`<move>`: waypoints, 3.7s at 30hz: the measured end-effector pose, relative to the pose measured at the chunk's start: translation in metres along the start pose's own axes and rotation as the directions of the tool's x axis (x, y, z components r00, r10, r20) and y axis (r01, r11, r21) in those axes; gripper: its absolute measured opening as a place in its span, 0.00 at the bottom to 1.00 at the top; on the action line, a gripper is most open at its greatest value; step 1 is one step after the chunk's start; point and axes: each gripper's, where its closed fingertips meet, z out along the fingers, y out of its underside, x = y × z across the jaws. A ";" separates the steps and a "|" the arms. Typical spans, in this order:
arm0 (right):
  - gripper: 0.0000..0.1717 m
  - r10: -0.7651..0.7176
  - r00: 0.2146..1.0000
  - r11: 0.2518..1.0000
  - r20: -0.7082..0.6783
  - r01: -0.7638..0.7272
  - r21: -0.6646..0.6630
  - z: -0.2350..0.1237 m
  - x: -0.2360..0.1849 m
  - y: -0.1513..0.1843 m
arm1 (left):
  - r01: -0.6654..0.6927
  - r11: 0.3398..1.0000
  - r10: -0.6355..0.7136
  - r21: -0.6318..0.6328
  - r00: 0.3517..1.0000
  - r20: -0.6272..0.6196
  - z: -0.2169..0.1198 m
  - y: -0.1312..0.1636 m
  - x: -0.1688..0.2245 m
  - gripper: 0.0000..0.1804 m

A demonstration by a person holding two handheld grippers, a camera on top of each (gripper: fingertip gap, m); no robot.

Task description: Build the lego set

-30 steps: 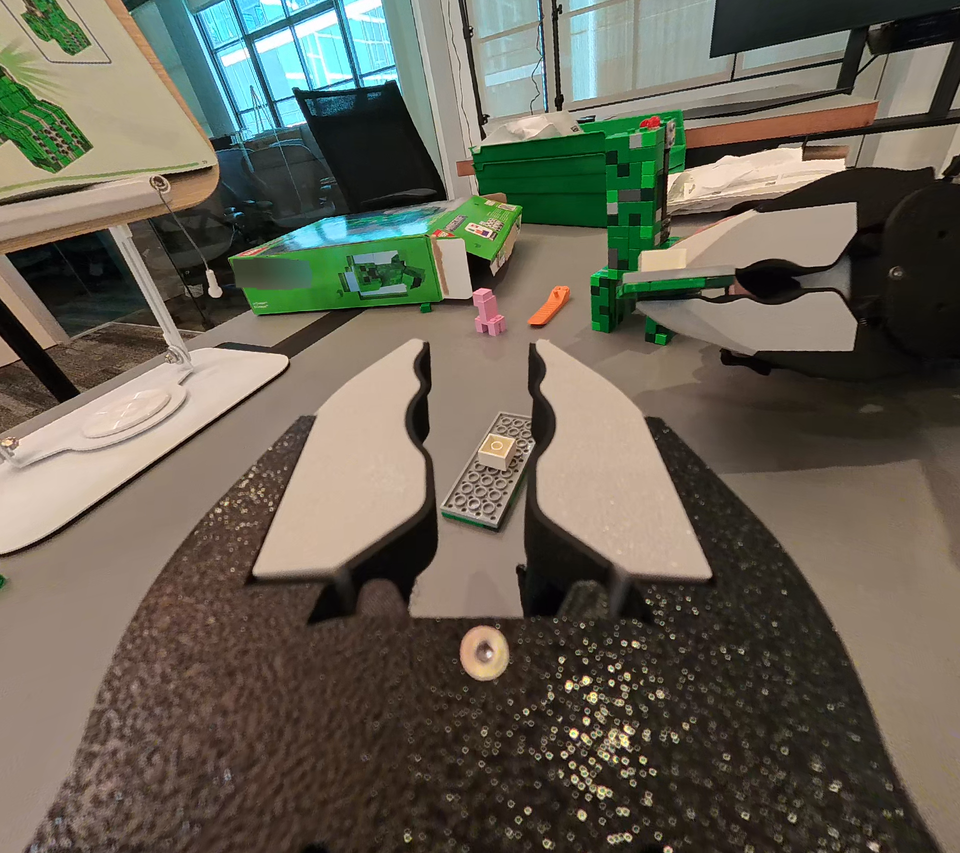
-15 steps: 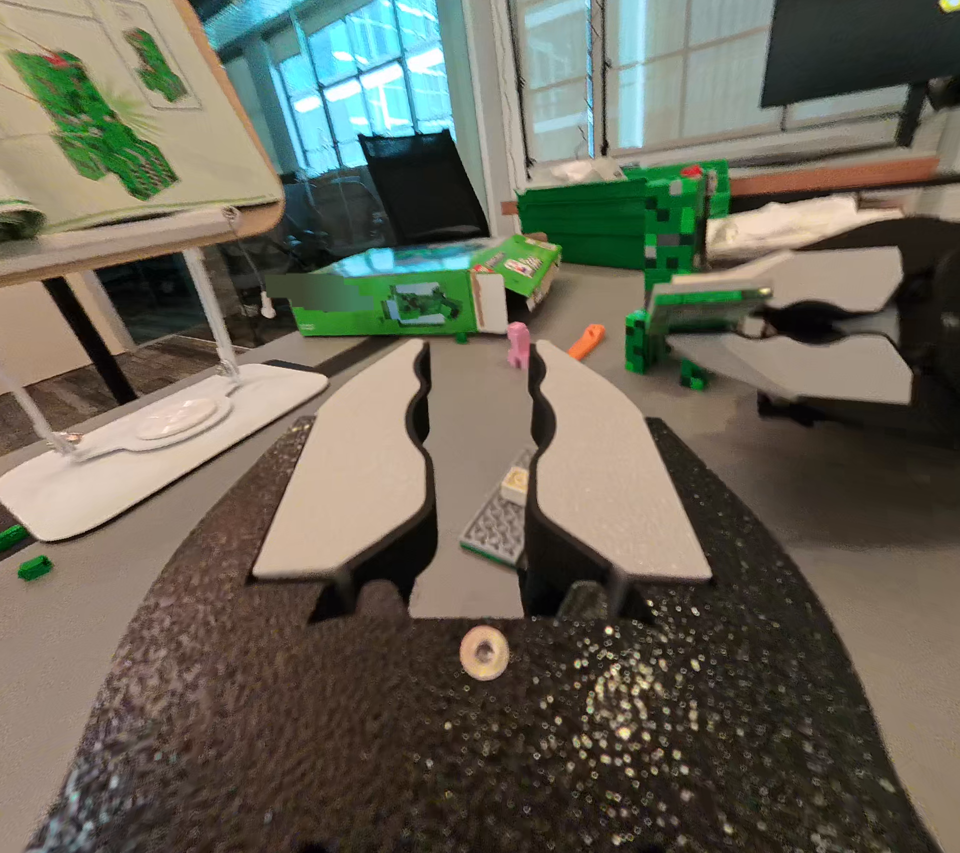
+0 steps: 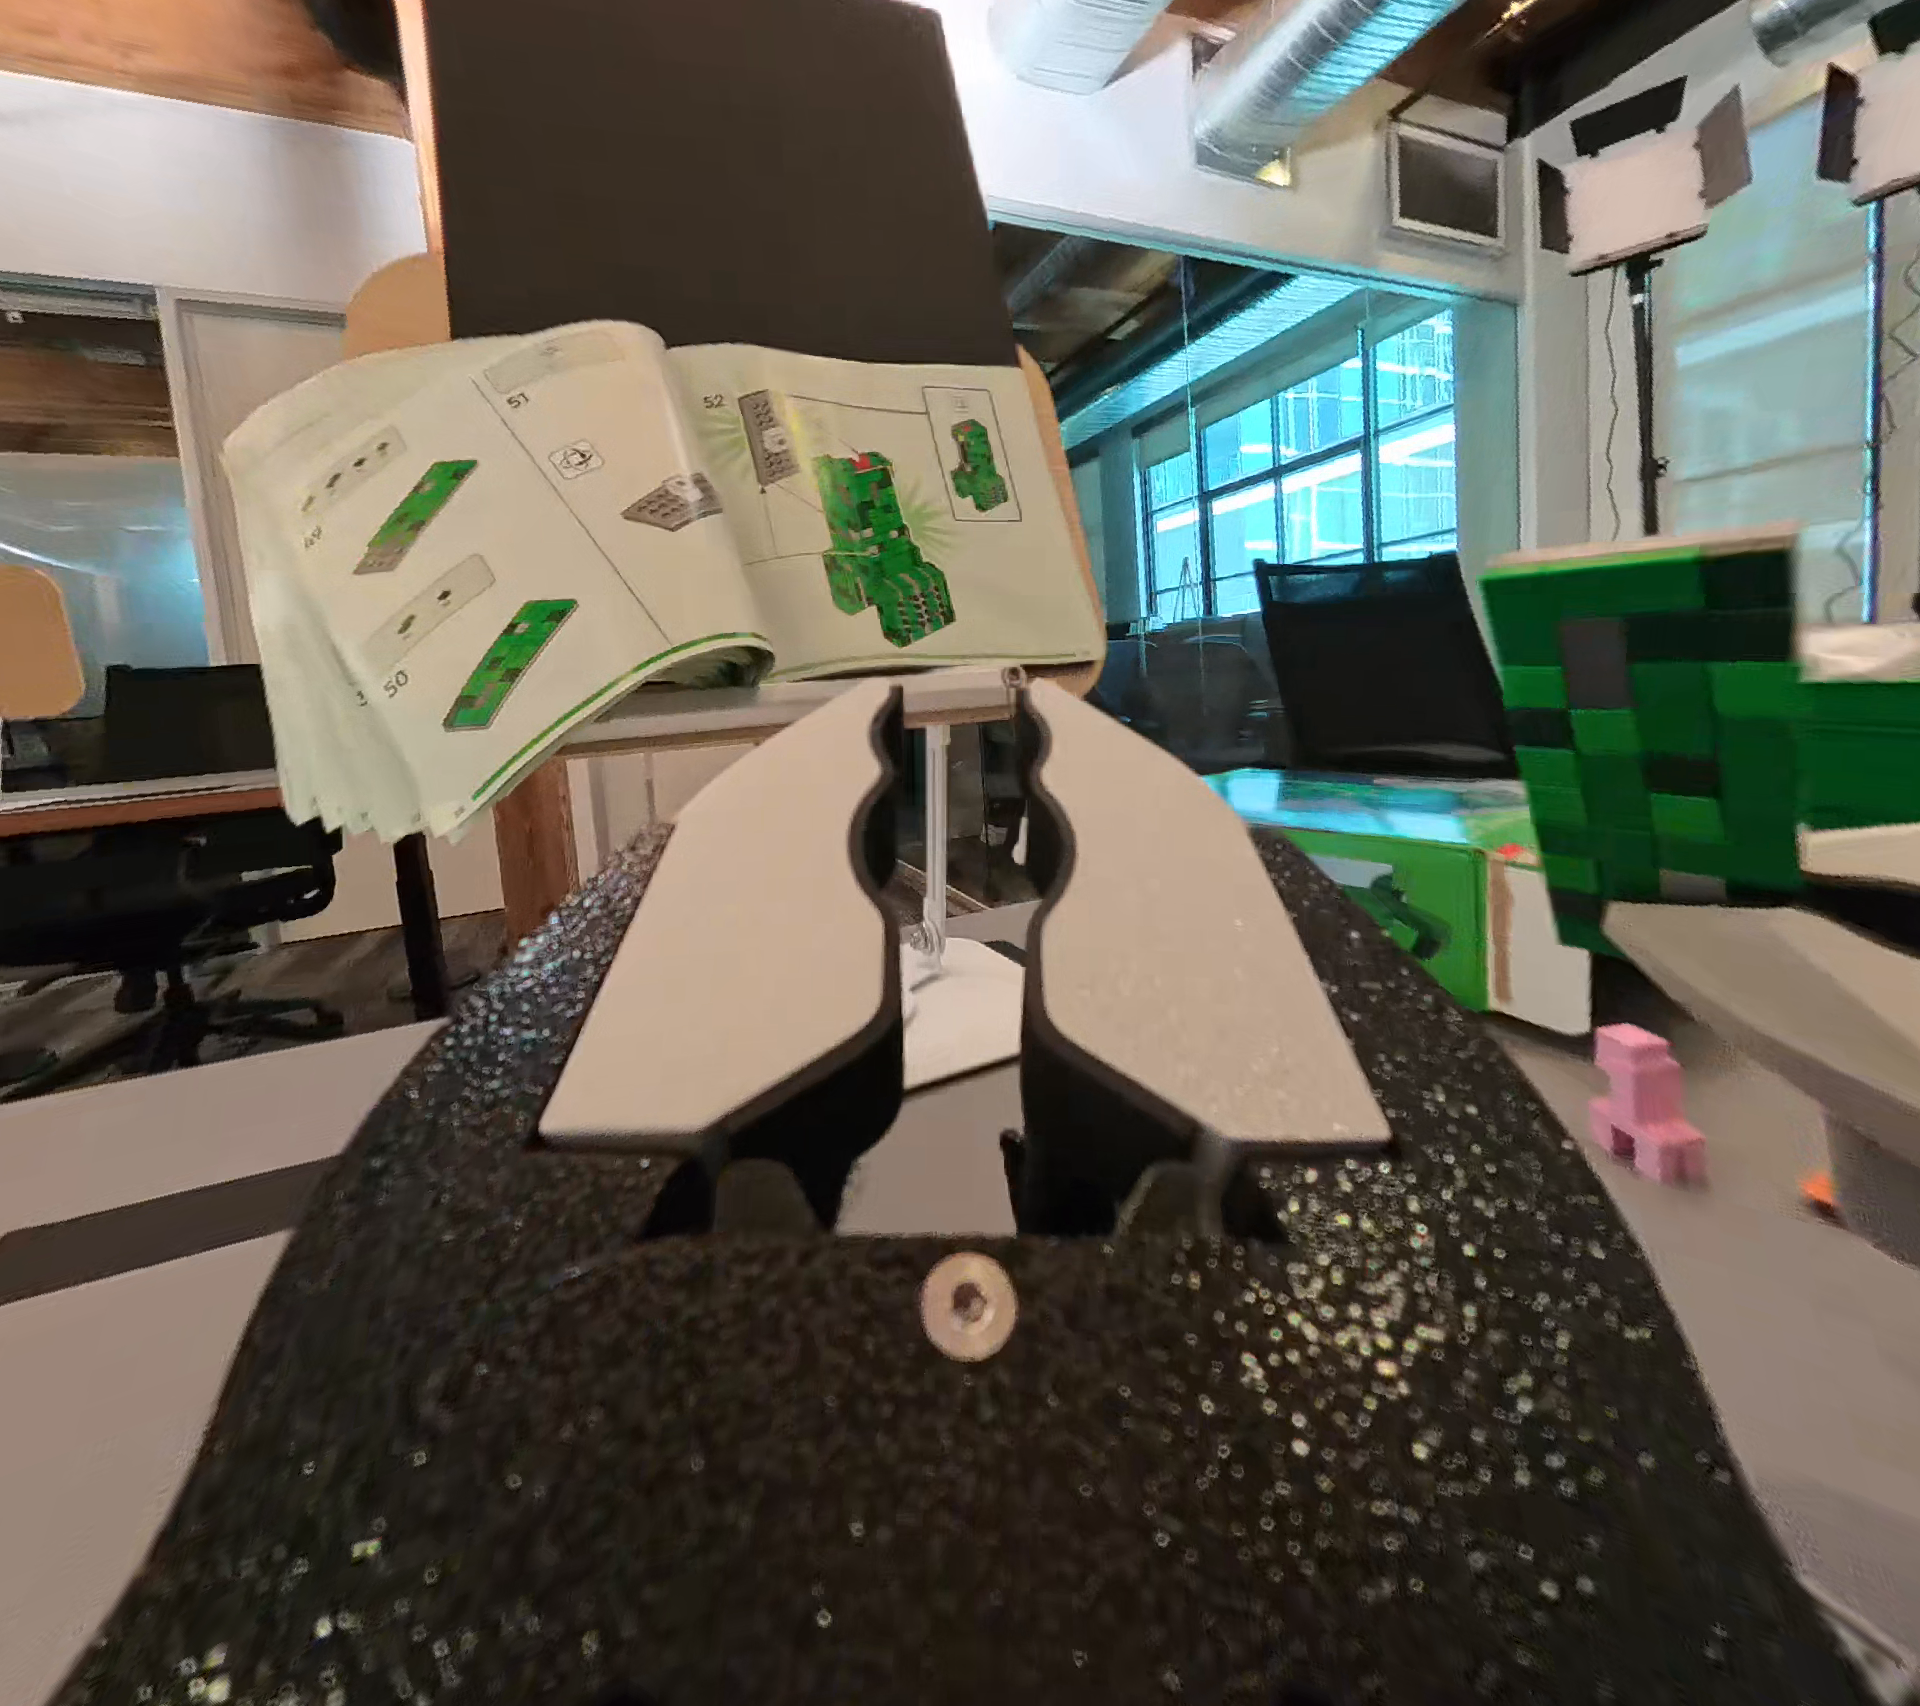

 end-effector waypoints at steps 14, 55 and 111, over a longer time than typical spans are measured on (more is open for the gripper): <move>0.04 0.127 0.988 0.990 0.084 -0.121 -0.074 0.015 -0.009 0.016 | 0.177 0.968 -0.184 -0.176 0.983 -0.025 0.005 0.028 0.006 0.16; 0.03 0.076 0.982 0.997 0.172 -0.069 -0.045 -0.003 -0.022 0.007 | 0.271 0.949 -0.272 -0.162 0.962 0.018 -0.004 0.024 -0.008 0.20; 0.17 0.061 0.788 0.926 0.613 0.184 -0.329 -0.114 0.074 -0.061 | -0.371 0.913 -0.034 -0.167 0.340 -0.940 -0.066 -0.084 0.199 0.03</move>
